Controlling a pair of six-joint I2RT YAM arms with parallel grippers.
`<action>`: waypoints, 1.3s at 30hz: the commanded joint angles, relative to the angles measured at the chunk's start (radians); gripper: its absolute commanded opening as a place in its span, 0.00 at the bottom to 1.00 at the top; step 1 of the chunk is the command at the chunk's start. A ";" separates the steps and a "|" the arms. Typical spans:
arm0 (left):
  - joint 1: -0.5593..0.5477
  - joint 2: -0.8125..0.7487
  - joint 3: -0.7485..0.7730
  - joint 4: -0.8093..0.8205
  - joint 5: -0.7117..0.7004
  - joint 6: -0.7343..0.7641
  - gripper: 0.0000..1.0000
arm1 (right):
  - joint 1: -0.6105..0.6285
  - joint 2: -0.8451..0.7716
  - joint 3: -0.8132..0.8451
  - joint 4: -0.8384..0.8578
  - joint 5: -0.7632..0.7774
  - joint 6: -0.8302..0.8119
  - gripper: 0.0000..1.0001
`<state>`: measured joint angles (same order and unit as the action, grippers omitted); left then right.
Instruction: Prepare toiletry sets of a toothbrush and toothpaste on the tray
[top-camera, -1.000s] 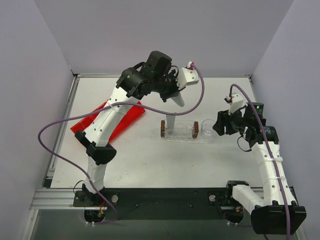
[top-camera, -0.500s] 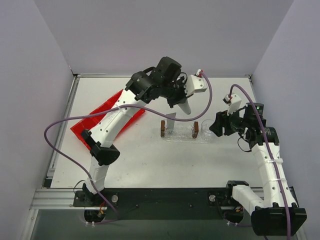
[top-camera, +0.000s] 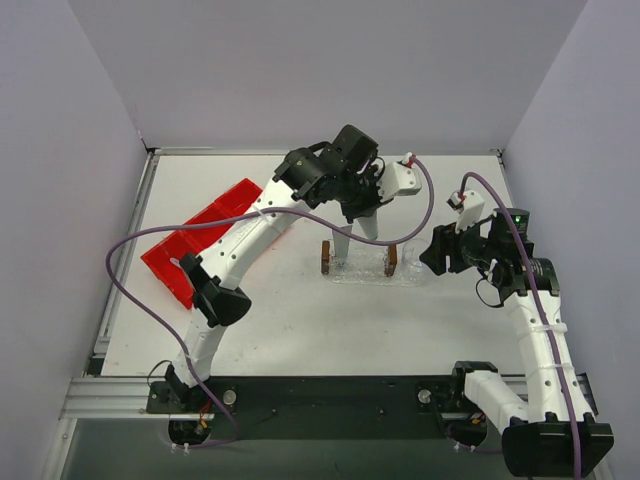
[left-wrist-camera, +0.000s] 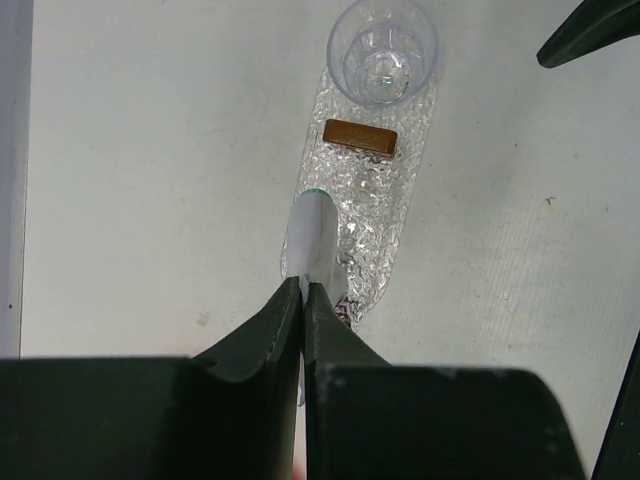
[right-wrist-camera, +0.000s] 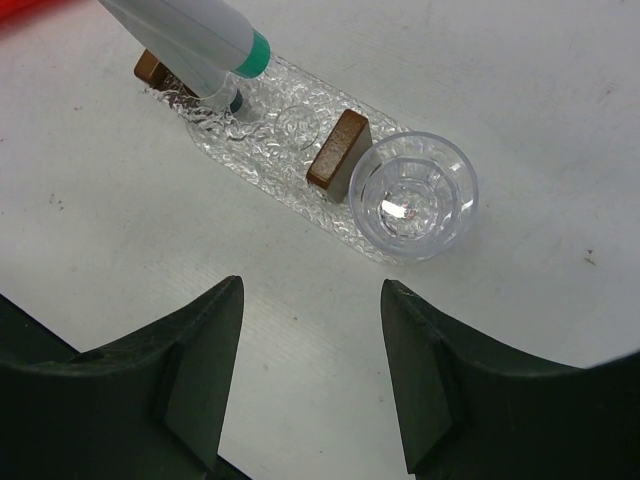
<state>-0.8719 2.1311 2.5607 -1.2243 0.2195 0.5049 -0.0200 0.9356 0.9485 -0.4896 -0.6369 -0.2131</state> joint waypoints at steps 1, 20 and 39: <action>-0.006 0.013 0.029 0.013 -0.017 0.000 0.00 | -0.005 -0.017 -0.008 0.016 -0.001 -0.005 0.52; -0.006 0.041 0.006 -0.050 -0.003 0.000 0.00 | -0.005 -0.009 -0.013 0.017 0.011 -0.012 0.52; -0.004 0.053 -0.027 -0.035 0.000 0.001 0.00 | -0.006 -0.014 -0.016 0.016 0.008 -0.009 0.52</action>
<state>-0.8719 2.1830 2.5248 -1.2865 0.2058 0.5053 -0.0200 0.9340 0.9398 -0.4892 -0.6243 -0.2134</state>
